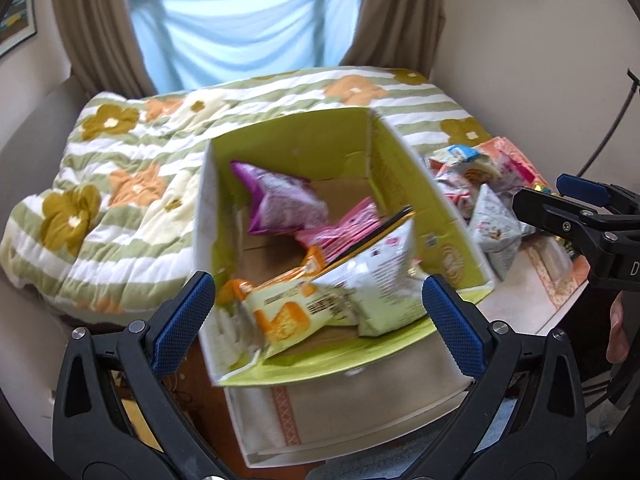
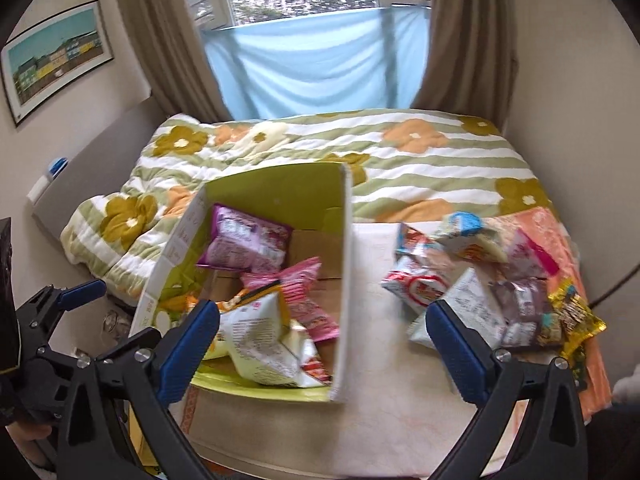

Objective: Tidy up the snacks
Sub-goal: 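Move both tools back to the snack pile on the table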

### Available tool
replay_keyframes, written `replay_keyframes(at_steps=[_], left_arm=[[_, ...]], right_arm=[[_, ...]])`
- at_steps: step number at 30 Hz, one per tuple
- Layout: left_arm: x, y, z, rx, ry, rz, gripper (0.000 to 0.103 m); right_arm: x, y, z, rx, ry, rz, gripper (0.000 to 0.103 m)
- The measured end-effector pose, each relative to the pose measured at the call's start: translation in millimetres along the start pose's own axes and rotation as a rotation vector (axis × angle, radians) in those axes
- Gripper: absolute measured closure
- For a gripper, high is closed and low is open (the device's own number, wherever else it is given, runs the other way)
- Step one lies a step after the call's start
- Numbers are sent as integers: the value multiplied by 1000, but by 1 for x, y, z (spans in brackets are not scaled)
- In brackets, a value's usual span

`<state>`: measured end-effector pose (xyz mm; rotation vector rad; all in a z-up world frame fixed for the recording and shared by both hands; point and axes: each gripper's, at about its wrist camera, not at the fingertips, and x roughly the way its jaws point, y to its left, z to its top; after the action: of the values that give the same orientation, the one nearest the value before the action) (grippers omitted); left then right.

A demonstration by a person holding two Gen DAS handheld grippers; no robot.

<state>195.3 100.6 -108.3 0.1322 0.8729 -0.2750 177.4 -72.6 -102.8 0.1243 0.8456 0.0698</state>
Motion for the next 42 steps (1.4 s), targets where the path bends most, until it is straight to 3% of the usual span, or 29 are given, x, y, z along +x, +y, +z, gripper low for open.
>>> replay_keyframes(at_steps=[6, 11, 15, 24, 32, 42], left_arm=[[7, -55, 12, 32, -10, -27, 0], [21, -105, 23, -1, 8, -44, 0], [33, -148, 29, -16, 26, -33, 0], [85, -227, 41, -65, 88, -15, 1], [140, -272, 32, 95, 152, 55, 0], [189, -301, 4, 323, 163, 121, 0]], right_arm=[[-16, -53, -2, 48, 23, -38, 0], [-27, -110, 0, 66, 41, -13, 0], [-30, -158, 4, 49, 37, -52, 0], [5, -255, 7, -10, 131, -83, 0], [54, -285, 5, -43, 204, -26, 0], [109, -279, -7, -31, 272, 10, 0]])
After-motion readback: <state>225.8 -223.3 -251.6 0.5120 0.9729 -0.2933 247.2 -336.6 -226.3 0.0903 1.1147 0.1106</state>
